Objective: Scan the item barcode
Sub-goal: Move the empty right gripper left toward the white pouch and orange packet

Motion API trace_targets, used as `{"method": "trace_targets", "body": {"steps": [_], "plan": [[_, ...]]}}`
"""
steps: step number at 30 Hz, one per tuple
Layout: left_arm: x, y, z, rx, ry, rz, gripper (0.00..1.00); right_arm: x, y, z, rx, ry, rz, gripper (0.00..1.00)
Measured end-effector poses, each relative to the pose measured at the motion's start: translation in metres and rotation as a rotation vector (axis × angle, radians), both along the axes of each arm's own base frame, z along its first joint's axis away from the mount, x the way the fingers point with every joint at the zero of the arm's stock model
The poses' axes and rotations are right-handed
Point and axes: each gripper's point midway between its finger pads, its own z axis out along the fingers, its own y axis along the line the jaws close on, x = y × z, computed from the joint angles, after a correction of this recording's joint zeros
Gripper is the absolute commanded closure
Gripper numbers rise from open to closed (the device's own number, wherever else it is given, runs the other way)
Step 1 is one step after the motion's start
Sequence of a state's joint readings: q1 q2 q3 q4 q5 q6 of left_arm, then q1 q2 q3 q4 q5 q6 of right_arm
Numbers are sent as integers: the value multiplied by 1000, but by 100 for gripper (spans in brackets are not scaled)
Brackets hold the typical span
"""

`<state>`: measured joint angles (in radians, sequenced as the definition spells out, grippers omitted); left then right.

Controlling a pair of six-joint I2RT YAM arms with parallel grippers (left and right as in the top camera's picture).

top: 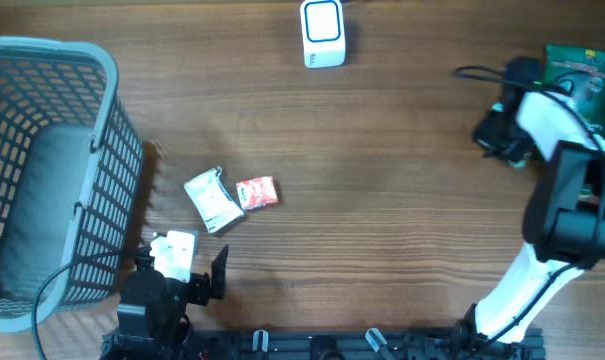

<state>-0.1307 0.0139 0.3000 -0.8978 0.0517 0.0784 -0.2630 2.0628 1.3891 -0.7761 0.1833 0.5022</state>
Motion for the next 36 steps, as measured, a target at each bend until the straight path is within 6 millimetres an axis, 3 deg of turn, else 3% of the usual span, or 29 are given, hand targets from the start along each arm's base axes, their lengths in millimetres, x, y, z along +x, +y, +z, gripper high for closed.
{"method": "trace_targets", "body": {"steps": [2,4,6,11,12,14,15,18,20,23,30,33,36], "plan": [[0,0,0,0,0,0,0,-12,-30,0,-1,0,-85,96],[0,0,0,0,0,0,0,-19,-44,-1,28,-12,-134,96],[0,0,0,0,0,0,0,-19,-46,1,97,-32,-144,96],[0,0,0,0,0,0,0,19,12,36,391,-135,7,96],[0,0,0,0,0,0,0,22,32,43,453,-142,44,96],[0,0,0,0,0,0,0,24,66,58,516,-148,114,75],[0,0,0,0,0,0,0,31,79,68,510,-177,163,71],[0,0,0,0,0,0,0,55,96,90,392,-265,255,90],[0,0,0,0,0,0,0,56,90,90,310,-255,243,95],[0,0,0,0,0,0,0,54,61,80,178,-215,196,96],[0,0,0,0,0,0,0,46,20,36,63,-100,143,96],[0,0,0,0,0,0,0,40,3,33,31,-82,114,96],[0,0,0,0,0,0,0,28,-34,35,-45,-61,42,96]]}}
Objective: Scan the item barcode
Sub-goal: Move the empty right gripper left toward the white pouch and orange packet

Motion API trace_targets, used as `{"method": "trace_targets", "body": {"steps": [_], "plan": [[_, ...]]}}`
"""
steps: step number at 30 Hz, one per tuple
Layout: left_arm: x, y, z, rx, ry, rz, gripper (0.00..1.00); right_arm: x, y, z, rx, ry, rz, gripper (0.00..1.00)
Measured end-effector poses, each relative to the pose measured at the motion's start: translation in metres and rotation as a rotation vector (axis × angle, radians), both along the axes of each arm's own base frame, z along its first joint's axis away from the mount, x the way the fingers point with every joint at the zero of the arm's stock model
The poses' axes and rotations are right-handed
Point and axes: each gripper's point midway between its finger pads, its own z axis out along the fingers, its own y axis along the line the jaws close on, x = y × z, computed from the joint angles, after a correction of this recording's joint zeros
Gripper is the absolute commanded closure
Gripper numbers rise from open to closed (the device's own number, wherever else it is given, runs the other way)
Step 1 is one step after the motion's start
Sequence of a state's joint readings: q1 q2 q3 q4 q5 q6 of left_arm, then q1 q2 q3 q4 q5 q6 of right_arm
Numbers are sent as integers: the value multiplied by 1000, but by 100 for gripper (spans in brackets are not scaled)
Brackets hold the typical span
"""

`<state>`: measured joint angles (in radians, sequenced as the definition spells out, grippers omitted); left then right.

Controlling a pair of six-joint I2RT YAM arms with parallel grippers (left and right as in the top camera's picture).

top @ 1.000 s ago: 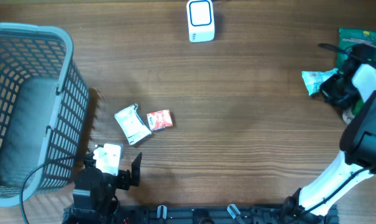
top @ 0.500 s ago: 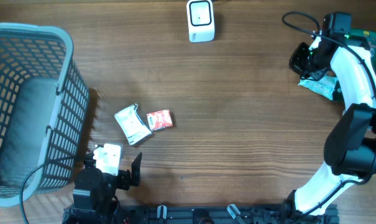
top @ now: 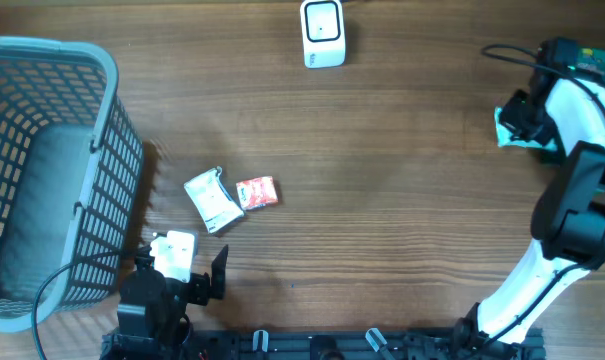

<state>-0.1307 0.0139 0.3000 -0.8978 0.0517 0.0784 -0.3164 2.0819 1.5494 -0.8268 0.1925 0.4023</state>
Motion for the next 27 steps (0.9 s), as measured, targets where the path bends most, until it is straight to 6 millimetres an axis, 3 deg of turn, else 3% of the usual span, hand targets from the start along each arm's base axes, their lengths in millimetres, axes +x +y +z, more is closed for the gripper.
{"method": "trace_targets", "body": {"steps": [2,5,6,9,10,11,13,17,18,20,23,24,27], "plan": [[0,0,0,0,0,0,0,-11,-30,1,-31,1,-72,96],[0,0,0,0,0,0,0,-27,-58,1,-16,-1,-148,77],[0,0,0,0,0,0,0,-29,-60,3,12,-3,-157,75],[0,0,0,0,0,0,0,-10,-48,29,157,-79,-130,68],[0,0,0,0,0,0,0,2,-36,43,215,-119,-102,31],[0,0,0,0,0,0,0,14,-24,58,256,-161,-67,0],[0,0,0,0,0,0,0,27,11,79,343,-207,38,0],[0,0,0,0,0,0,0,33,143,99,618,-210,437,0],[0,0,0,0,0,0,0,28,188,98,704,-201,565,0],[0,0,0,0,0,0,0,13,259,86,799,-170,748,0],[0,0,0,0,0,0,0,-10,345,63,862,-149,952,0],[0,0,0,0,0,0,0,-28,377,52,895,-120,1008,0],[0,0,0,0,0,0,0,-44,422,34,926,-136,1060,0]]}}
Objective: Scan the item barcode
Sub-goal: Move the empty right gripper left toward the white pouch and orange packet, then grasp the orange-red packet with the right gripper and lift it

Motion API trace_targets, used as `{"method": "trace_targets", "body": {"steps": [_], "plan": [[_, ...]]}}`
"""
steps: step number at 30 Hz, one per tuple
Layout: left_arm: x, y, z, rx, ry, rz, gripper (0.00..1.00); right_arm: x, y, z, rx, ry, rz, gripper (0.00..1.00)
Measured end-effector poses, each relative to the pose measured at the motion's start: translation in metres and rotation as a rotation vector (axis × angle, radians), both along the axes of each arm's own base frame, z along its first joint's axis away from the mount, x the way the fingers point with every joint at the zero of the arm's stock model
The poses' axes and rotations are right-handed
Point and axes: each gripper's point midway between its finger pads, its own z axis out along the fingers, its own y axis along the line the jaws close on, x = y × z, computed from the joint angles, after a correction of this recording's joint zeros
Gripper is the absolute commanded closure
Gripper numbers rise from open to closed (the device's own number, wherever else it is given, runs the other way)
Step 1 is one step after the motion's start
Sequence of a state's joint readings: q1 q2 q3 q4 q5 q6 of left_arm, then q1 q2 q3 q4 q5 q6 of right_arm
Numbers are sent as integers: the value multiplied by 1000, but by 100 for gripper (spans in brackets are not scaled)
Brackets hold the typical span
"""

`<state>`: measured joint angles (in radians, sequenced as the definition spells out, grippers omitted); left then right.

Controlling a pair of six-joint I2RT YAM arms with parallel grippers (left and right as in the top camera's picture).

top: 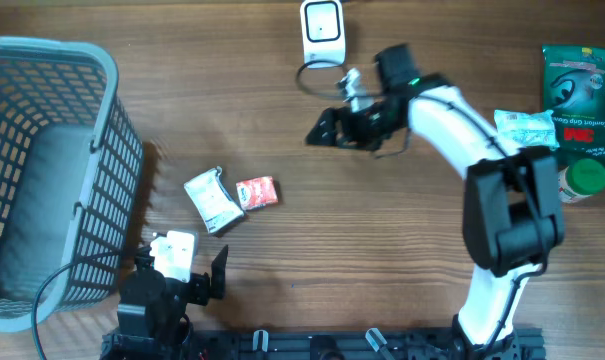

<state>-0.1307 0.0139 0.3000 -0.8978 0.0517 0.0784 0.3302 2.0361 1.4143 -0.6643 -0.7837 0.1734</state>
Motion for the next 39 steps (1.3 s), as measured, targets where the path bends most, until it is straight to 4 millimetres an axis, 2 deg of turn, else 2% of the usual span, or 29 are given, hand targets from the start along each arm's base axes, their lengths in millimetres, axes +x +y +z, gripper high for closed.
{"method": "trace_targets", "body": {"steps": [4,7,10,12,14,15,17,19,20,21,23,25,29,31,32,33,34,36,37,38,39], "plan": [[0,0,0,0,0,0,0,-36,53,-10,10,20,77,0],[0,0,0,0,0,0,0,-49,83,-15,7,16,96,0],[0,0,0,0,0,0,0,-53,96,-34,-8,51,78,0],[0,0,0,0,0,0,0,-53,102,-39,9,69,73,4],[0,0,0,0,0,0,0,-54,105,-41,15,76,74,23],[0,0,0,0,0,0,0,-55,107,-44,19,87,79,29],[0,0,0,0,0,0,0,-59,112,-51,17,118,87,32],[0,0,0,0,0,0,0,-69,120,-53,35,150,119,61],[0,0,0,0,0,0,0,-74,124,-56,30,161,130,84],[0,0,0,0,0,0,0,-84,128,-63,33,192,153,96],[0,0,0,0,0,0,0,-95,130,-72,29,236,171,96],[0,0,0,0,0,0,0,-96,130,-72,40,247,175,96],[0,0,0,0,0,0,0,-93,120,-70,68,305,158,96],[0,0,0,0,0,0,0,-86,101,-69,80,365,113,96],[0,0,0,0,0,0,0,-80,87,-66,81,405,76,96],[0,0,0,0,0,0,0,-72,63,-60,66,457,9,96],[0,0,0,0,0,0,0,-68,51,-54,68,485,-28,96],[0,0,0,0,0,0,0,-58,17,-27,79,534,-122,96],[0,0,0,0,0,0,0,-50,3,-6,100,527,-164,96],[0,0,0,0,0,0,0,-50,-6,10,107,541,-195,96],[0,0,0,0,0,0,0,-52,-19,34,118,569,-241,96]]}}
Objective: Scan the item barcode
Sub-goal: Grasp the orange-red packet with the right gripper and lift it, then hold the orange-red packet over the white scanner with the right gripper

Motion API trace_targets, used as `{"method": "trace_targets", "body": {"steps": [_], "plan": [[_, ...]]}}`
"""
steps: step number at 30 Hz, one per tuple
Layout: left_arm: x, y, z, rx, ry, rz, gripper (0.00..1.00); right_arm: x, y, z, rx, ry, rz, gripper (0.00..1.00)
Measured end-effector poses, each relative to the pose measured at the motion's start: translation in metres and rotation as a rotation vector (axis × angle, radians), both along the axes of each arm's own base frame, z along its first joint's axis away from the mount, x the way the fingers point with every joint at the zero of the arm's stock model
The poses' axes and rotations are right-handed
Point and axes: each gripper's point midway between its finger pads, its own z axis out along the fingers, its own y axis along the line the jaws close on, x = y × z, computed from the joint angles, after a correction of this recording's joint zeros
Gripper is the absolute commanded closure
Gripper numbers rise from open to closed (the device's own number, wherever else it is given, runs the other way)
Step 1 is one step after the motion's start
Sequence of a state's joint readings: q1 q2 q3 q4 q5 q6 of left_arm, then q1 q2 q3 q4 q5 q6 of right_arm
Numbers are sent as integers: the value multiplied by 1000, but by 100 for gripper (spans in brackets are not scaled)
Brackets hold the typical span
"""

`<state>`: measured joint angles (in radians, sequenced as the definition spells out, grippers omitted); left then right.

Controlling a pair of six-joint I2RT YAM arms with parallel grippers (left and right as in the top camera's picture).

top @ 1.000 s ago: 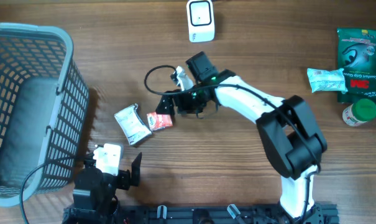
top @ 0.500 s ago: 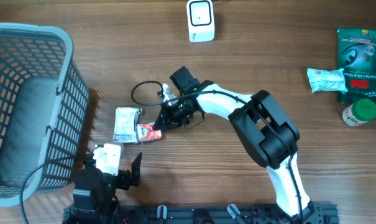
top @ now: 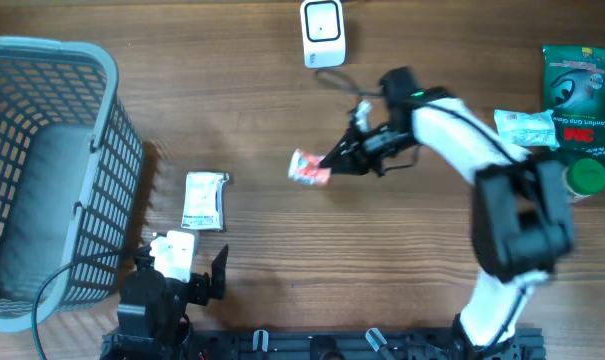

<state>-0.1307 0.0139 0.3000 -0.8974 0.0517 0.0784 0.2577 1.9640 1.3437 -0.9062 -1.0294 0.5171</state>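
Note:
A small red snack packet (top: pixel 308 168) sits in the middle of the table area with my right gripper (top: pixel 327 163) shut on its right end, the arm reaching in from the right. The white barcode scanner (top: pixel 322 33) stands at the far edge, up and slightly right of the packet. A white packet (top: pixel 204 200) lies flat on the wood to the left. My left arm (top: pixel 167 285) is folded at the near left edge; whether its fingers (top: pixel 218 273) are open or shut does not show.
A grey mesh basket (top: pixel 52 160) fills the left side. At the far right lie a green packet (top: pixel 577 85), a pale blue-white packet (top: pixel 527 127) and a green-capped bottle (top: pixel 585 177). The scanner's cable trails near my right wrist.
The red packet was on the table touching the white packet; now my right gripper holds it further right. The gripper has moved down and is shut. The white packet has turned and shifted slightly left.
My right gripper was first at the far right among the packets there, then beside a pale blue packet. Later that packet lay by the green one and the gripper hovered below the scanner. Now it holds the red packet at mid-table.

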Motion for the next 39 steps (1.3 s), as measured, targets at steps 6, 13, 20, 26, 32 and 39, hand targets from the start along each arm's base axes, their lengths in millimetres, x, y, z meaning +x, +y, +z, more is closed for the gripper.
{"method": "trace_targets", "body": {"steps": [6,13,20,26,32,39], "plan": [[0,0,0,0,0,0,0,-47,-59,73,-25,383,-208,96],[0,0,0,0,0,0,0,-75,-72,76,-91,511,-186,96],[0,0,0,0,0,0,0,-75,-72,75,-52,370,-102,96],[0,0,0,0,0,0,0,21,-72,52,-46,-379,1,96],[0,0,0,0,2,0,0,157,-66,81,-293,-920,-267,96],[0,0,0,0,1,0,0,232,-58,149,-516,-1364,-616,96]]}}
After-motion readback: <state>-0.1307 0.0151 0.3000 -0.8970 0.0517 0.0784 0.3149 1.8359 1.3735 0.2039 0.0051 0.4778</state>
